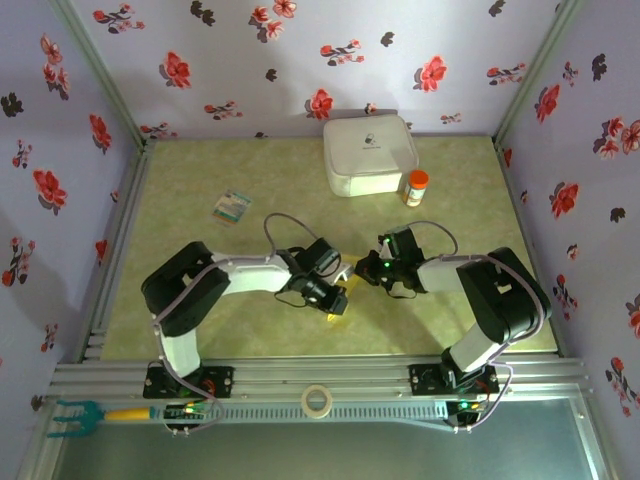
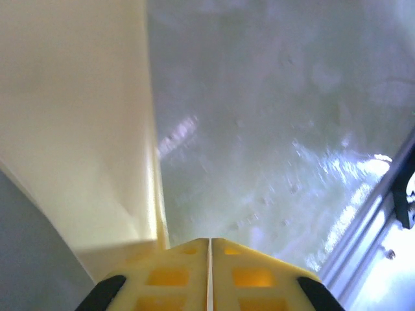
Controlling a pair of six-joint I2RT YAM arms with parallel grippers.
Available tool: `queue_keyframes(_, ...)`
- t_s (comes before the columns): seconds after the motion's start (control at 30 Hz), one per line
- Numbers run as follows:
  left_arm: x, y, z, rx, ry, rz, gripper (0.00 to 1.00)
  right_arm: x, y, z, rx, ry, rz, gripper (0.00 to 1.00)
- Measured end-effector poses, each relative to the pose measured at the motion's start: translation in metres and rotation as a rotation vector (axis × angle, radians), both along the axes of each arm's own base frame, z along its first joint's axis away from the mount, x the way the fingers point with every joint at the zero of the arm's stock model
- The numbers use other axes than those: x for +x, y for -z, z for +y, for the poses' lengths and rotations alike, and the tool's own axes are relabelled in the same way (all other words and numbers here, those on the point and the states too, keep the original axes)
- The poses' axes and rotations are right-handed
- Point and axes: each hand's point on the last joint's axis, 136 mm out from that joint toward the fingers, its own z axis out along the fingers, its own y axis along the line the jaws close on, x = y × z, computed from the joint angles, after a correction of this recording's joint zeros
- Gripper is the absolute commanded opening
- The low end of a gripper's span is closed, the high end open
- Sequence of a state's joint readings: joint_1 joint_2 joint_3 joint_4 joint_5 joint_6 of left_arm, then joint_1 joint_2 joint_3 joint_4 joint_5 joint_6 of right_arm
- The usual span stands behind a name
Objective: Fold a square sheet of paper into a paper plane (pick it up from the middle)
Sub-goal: Fold the wing for the fifth time at the center of the table.
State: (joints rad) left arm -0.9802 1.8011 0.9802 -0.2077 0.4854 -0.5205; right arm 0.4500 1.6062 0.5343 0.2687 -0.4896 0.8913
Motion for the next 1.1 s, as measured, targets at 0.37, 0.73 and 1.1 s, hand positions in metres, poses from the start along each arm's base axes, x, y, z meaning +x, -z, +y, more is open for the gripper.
queue_keyframes(0.37, 0.04, -0.055, 0.028, -0.11, -0.178, -0.128, 0.29, 0.001, 0.0, 0.0, 0.003, 0.0, -0.007, 0.02)
queue_keyframes(0.73, 0.047, -0.012, 0.034, -0.064, -0.249, -0.017, 0.32, 0.001, 0.0, 0.0, 0.004, 0.0, -0.008, 0.02)
queue_keyframes(1.1, 0.062, 0.0, 0.037, -0.093, -0.316, 0.035, 0.27, 0.001, 0.0, 0.001, 0.006, 0.002, -0.008, 0.02)
